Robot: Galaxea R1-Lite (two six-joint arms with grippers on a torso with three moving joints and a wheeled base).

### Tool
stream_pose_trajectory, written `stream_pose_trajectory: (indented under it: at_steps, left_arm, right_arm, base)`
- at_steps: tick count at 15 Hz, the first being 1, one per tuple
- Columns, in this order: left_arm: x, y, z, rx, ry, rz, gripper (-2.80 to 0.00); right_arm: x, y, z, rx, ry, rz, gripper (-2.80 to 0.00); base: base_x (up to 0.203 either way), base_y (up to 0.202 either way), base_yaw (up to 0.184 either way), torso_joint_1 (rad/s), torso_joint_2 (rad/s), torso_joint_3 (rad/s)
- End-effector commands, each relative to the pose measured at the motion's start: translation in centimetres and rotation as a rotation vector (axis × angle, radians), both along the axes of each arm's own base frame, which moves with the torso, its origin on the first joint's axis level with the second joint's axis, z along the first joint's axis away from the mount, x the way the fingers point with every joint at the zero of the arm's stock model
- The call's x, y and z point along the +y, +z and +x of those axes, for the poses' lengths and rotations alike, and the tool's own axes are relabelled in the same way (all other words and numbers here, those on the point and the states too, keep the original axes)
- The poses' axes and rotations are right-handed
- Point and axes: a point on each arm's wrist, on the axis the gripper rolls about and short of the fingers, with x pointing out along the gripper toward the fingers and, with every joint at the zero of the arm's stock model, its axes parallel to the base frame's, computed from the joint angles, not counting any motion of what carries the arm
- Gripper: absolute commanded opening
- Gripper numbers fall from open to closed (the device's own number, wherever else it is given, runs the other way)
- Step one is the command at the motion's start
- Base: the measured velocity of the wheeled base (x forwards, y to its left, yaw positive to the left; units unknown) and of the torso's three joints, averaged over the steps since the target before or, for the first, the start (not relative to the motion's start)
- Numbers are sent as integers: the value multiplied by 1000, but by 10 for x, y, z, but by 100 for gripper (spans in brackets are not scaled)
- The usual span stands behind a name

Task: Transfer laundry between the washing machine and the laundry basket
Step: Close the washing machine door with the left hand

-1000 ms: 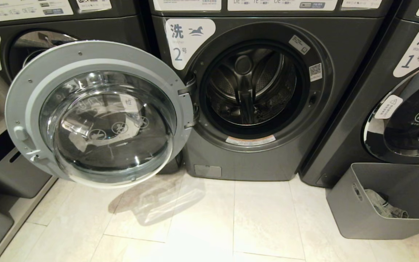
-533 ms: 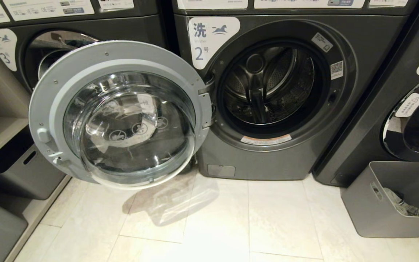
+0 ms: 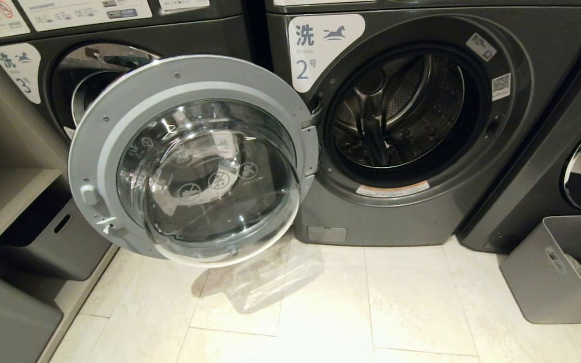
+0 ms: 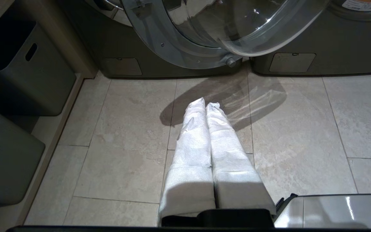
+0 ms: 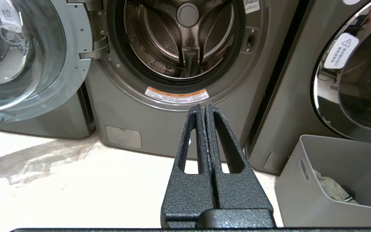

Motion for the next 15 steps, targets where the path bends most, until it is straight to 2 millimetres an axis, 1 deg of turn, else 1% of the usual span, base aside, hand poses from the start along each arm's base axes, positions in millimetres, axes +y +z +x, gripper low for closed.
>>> stream_pose_trajectory:
  at_steps: [1, 11, 15]
  left_arm:
    - [0, 0, 0, -2, -1, 1, -280]
    - [0, 0, 0, 0, -2, 6, -280]
    - [0, 0, 0, 0, -2, 4, -280]
  right_arm:
    - [0, -11, 4, 37, 0, -2, -280]
    - [0, -11, 4, 39, 0, -2, -280]
    - [0, -11, 4, 37, 0, -3, -280]
  base:
    - [0, 64, 8, 0, 0, 2]
    - [-1, -4, -1, -2, -1, 2]
    - [169, 0, -1, -1, 6, 4]
